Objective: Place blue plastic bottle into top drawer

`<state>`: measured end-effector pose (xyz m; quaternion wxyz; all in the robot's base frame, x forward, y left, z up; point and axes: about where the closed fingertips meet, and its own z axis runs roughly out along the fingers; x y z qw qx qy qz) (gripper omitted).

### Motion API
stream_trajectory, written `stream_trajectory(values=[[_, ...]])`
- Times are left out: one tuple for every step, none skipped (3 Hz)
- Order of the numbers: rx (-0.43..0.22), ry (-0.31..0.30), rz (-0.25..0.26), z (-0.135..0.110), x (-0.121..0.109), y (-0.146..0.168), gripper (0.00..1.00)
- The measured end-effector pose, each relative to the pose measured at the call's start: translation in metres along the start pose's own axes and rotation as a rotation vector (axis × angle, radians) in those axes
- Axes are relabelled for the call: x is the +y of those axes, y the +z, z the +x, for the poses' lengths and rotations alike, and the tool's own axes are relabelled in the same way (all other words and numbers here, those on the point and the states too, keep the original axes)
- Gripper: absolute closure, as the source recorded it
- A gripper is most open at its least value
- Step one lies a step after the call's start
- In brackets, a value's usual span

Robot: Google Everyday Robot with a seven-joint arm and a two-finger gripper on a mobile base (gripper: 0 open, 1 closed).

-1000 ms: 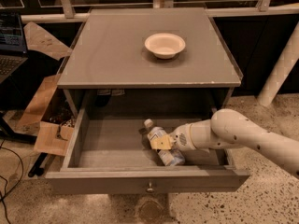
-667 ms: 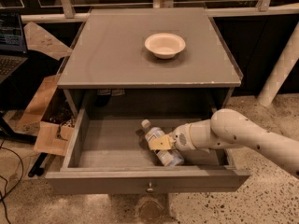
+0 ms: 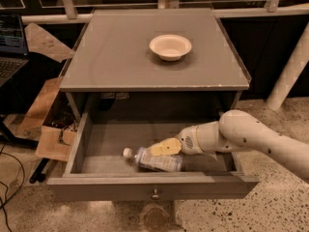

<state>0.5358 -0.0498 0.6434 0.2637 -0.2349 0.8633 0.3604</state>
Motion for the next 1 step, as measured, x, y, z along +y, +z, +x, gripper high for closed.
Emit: stream_trajectory(values=[[-0.010,-0.021,0.011,-0.0102,0.0070,-0.0058,0.00]])
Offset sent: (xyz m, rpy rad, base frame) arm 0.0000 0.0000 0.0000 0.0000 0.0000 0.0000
